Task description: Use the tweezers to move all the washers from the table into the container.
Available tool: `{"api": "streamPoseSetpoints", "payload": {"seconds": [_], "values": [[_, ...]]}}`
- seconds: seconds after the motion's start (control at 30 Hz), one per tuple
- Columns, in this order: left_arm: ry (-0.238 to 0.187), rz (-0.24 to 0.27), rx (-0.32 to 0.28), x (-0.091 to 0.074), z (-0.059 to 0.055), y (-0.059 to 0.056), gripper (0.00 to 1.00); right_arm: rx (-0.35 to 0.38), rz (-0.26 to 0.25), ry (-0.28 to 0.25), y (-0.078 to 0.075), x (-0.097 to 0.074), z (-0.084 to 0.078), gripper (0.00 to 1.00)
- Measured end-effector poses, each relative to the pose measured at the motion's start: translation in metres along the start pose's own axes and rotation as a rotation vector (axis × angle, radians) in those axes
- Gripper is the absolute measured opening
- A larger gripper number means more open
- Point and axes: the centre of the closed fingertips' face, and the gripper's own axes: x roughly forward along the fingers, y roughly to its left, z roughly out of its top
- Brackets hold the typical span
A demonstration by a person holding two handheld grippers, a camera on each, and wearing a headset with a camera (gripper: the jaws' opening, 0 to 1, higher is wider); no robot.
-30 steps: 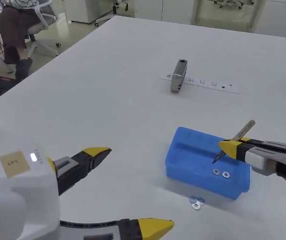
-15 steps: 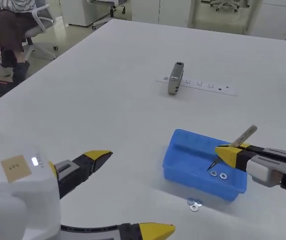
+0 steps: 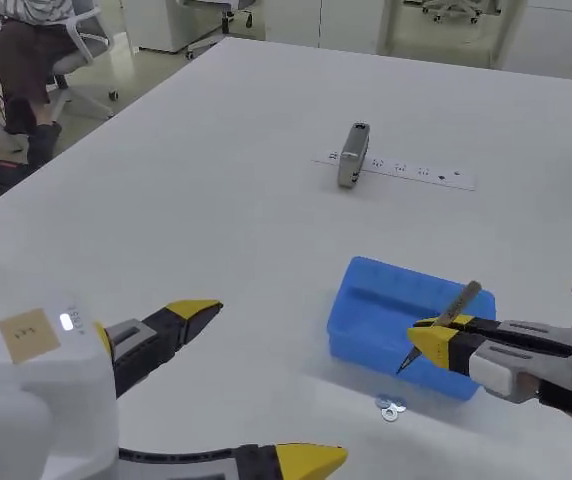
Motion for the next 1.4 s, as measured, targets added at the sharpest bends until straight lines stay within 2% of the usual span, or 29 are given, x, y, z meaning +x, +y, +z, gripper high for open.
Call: {"api": "streamPoseSetpoints", "payload": {"seconds": [0.4, 0.57, 0.93, 1.4], "values": [[0.001, 0.002, -0.002, 0.0, 0.0, 0.001, 0.91, -0.103, 0.024, 0.11, 0.0, 0.021, -0.026, 0.04], [0.001, 0.003, -0.001, 0.0, 0.0, 0.001, 0.91, -0.119, 0.033, 0.146, -0.003, 0.028, -0.035, 0.04], [0.006, 0.003, -0.003, -0.001, -0.002, 0.001, 0.91, -0.156, 0.035, 0.183, -0.003, 0.029, -0.04, 0.04], [0.009, 0.0, -0.001, 0.0, -0.003, 0.0, 0.91, -0.172, 0.042, 0.192, -0.002, 0.029, -0.044, 0.04]]}}
